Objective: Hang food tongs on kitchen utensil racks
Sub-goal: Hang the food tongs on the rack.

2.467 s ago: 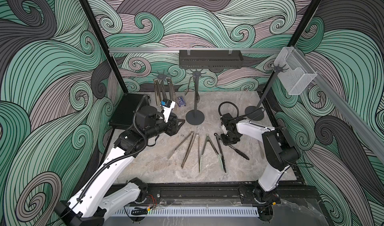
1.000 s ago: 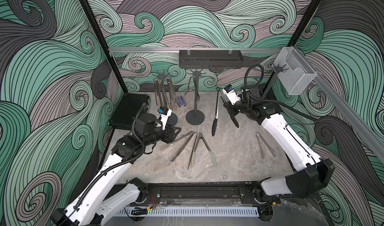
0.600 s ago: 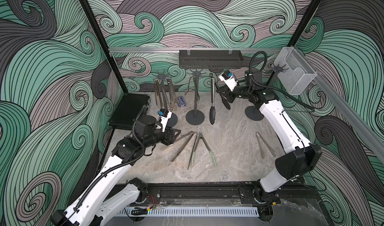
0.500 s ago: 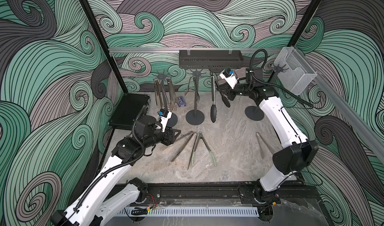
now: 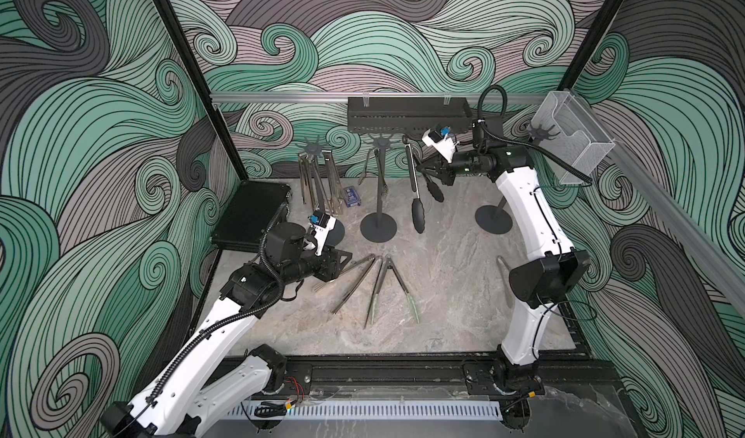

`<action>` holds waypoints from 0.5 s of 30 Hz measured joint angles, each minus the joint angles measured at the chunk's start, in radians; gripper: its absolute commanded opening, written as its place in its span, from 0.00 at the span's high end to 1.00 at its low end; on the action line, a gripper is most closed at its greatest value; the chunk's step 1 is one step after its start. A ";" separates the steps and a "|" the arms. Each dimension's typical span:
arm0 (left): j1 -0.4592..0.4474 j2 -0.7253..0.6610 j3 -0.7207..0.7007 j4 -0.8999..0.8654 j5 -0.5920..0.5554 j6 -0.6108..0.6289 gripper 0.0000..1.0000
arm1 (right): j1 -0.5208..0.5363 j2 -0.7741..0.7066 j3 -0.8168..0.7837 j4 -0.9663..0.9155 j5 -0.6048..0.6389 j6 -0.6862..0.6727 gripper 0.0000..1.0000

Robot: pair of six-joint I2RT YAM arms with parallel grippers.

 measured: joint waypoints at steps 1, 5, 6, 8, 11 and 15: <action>0.000 0.001 0.000 0.000 0.000 0.000 0.41 | 0.000 0.011 0.009 -0.008 0.000 -0.001 1.00; 0.000 0.002 0.000 0.000 0.001 0.002 0.41 | -0.004 0.049 0.050 -0.033 0.000 -0.001 1.00; 0.000 0.002 0.000 0.000 0.000 0.002 0.41 | -0.005 0.057 0.057 -0.037 -0.001 0.000 1.00; 0.000 0.002 0.000 0.000 0.001 0.003 0.41 | -0.006 0.066 0.069 -0.041 0.000 0.002 1.00; 0.000 0.002 0.000 0.000 0.000 0.003 0.41 | -0.006 0.078 0.091 -0.047 0.000 0.006 1.00; 0.000 0.002 0.000 0.000 0.000 0.003 0.41 | -0.006 0.099 0.129 -0.051 -0.001 0.014 1.00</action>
